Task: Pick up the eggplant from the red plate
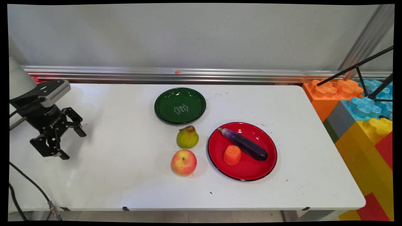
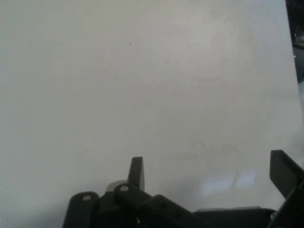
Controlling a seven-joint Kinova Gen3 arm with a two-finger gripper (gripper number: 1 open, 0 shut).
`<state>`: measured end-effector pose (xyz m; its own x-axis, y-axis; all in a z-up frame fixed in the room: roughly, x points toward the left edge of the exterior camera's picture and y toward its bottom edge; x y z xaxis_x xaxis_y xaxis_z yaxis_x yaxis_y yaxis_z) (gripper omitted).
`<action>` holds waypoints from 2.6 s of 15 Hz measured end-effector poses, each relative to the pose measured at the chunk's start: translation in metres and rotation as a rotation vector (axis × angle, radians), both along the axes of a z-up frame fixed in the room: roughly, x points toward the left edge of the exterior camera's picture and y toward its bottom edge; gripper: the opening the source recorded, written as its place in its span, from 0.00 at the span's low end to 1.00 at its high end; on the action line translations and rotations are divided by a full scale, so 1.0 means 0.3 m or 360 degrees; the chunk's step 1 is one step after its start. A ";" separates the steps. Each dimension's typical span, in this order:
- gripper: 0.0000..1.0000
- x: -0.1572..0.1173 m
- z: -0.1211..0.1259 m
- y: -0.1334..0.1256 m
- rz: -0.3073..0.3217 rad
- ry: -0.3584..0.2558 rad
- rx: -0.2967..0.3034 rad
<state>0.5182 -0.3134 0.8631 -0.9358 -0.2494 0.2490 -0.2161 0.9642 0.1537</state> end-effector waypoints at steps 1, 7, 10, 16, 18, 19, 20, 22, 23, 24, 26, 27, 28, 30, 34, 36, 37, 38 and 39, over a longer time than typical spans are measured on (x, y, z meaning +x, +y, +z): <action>1.00 0.002 -0.002 -0.002 -0.0004 0.0005 -0.0002; 1.00 0.002 -0.005 -0.009 -0.0023 0.0054 -0.0008; 1.00 -0.022 0.004 -0.021 -0.0030 0.0119 -0.0021; 1.00 -0.163 0.035 -0.103 0.0002 0.0292 -0.0110; 1.00 -0.244 0.042 -0.150 0.0007 0.0343 -0.0156; 1.00 -0.282 0.045 -0.174 0.0006 0.0360 -0.0177; 1.00 -0.321 0.047 -0.199 0.0005 0.0371 -0.0200; 1.00 -0.414 0.051 -0.259 -0.0003 0.0388 -0.0253; 1.00 -0.456 0.053 -0.285 -0.0011 0.0393 -0.0275; 1.00 -0.505 0.054 -0.316 -0.0021 0.0399 -0.0302; 1.00 -0.599 0.056 -0.371 -0.0051 0.0410 -0.0349; 1.00 -0.649 0.056 -0.400 -0.0072 0.0419 -0.0375; 1.00 -0.698 0.054 -0.430 -0.0097 0.0428 -0.0400; 1.00 -0.793 0.045 -0.490 -0.0157 0.0443 -0.0452; 1.00 -0.925 0.021 -0.574 -0.0267 0.0456 -0.0517; 1.00 -0.978 0.008 -0.605 -0.0327 0.0458 -0.0542; 1.00 -1.014 -0.001 -0.626 -0.0374 0.0457 -0.0560; 1.00 -1.049 -0.011 -0.645 -0.0422 0.0454 -0.0578; 1.00 -1.076 -0.020 -0.661 -0.0461 0.0448 -0.0593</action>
